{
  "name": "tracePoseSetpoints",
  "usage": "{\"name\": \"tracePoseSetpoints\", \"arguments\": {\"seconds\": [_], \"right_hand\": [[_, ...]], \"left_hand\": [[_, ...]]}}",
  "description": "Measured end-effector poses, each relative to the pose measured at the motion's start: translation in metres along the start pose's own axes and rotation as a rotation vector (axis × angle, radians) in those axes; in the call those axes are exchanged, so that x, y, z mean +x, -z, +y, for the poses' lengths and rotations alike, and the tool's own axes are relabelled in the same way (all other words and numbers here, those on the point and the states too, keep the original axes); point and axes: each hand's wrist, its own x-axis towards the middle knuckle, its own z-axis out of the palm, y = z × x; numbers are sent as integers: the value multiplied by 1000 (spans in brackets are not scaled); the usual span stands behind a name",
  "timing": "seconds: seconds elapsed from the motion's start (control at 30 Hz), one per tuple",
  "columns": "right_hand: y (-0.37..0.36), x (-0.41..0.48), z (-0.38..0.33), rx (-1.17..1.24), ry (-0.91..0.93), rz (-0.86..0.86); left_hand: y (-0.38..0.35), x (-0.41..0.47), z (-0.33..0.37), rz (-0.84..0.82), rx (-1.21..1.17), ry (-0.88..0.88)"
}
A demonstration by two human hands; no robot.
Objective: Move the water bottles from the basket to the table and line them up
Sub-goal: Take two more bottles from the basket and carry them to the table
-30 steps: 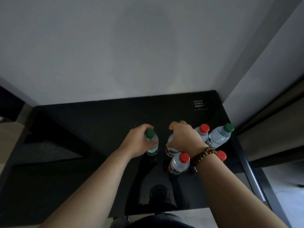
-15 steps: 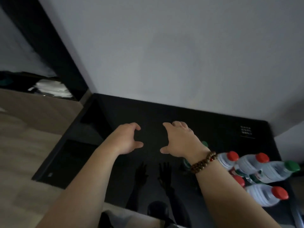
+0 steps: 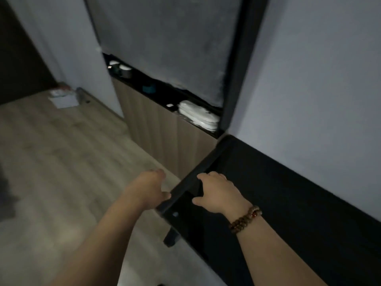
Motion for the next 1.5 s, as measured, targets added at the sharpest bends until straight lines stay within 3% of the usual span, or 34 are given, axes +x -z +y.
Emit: {"name": "tracePoseSetpoints", "arguments": {"seconds": [0.23,0.63,1.1,1.5], "right_hand": [[-10,97,-156,-54,238,-76],[-21,284,-322,-112,404,-126],[43,500,-502,-145,465,-127],[57,698,-718,-138,432,-116]], "left_hand": [[41,-16,-161,69,-153,303],[120,49,-328,140,-177,524],[267,197,-497,215,-282,559],[394,331,-738,254,-278,507]]}}
